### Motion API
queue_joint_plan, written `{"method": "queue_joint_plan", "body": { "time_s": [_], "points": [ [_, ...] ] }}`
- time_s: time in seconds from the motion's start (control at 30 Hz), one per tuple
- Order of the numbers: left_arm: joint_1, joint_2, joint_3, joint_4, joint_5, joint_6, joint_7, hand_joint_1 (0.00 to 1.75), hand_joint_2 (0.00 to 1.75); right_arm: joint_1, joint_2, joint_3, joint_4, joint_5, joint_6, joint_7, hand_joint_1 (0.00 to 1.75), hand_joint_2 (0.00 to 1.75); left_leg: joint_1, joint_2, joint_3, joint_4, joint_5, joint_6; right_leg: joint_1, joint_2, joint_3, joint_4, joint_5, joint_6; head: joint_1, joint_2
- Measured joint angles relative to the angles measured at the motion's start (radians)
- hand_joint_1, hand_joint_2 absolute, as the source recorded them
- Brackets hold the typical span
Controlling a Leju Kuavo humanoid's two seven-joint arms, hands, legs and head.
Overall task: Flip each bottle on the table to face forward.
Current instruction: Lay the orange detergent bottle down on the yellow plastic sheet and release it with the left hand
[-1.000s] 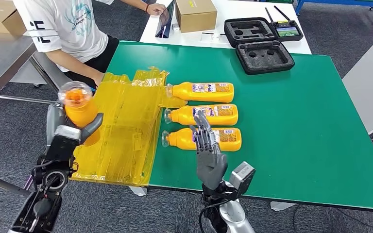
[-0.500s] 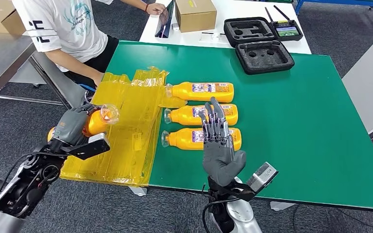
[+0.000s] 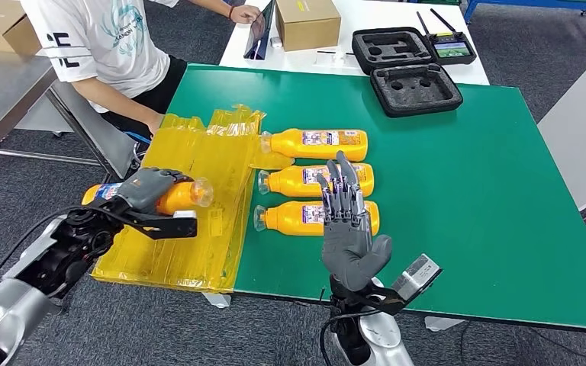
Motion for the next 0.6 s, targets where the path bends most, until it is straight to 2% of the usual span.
{"method": "queue_joint_plan", "body": {
  "time_s": [0.2, 0.43, 0.6],
  "points": [
    [-0.073, -0.074, -0.086, 0.175, -0.008, 0.043, -0.007, 1.75, 1.75, -0.002, 0.001, -0.002, 0.013, 0.004, -0.009, 0.0, 0.0, 0.0, 0.0, 0.0, 0.0, 0.0, 0.0, 0.0, 0.0, 0.0, 0.0, 0.0, 0.0, 0.0, 0.0, 0.0],
    [-0.104, -0.148, -0.15, 0.31, -0.033, 0.093, 0.0, 1.75, 1.75, -0.021, -0.002, -0.001, 0.044, 0.006, -0.02, 0.0, 0.0, 0.0, 0.0, 0.0, 0.0, 0.0, 0.0, 0.0, 0.0, 0.0, 0.0, 0.0, 0.0, 0.0, 0.0, 0.0],
    [-0.12, -0.179, -0.174, 0.372, -0.04, 0.094, 0.003, 1.75, 1.75, -0.035, -0.003, -0.001, 0.068, 0.004, -0.02, 0.0, 0.0, 0.0, 0.0, 0.0, 0.0, 0.0, 0.0, 0.0, 0.0, 0.0, 0.0, 0.0, 0.0, 0.0, 0.0, 0.0]
  ]
}}
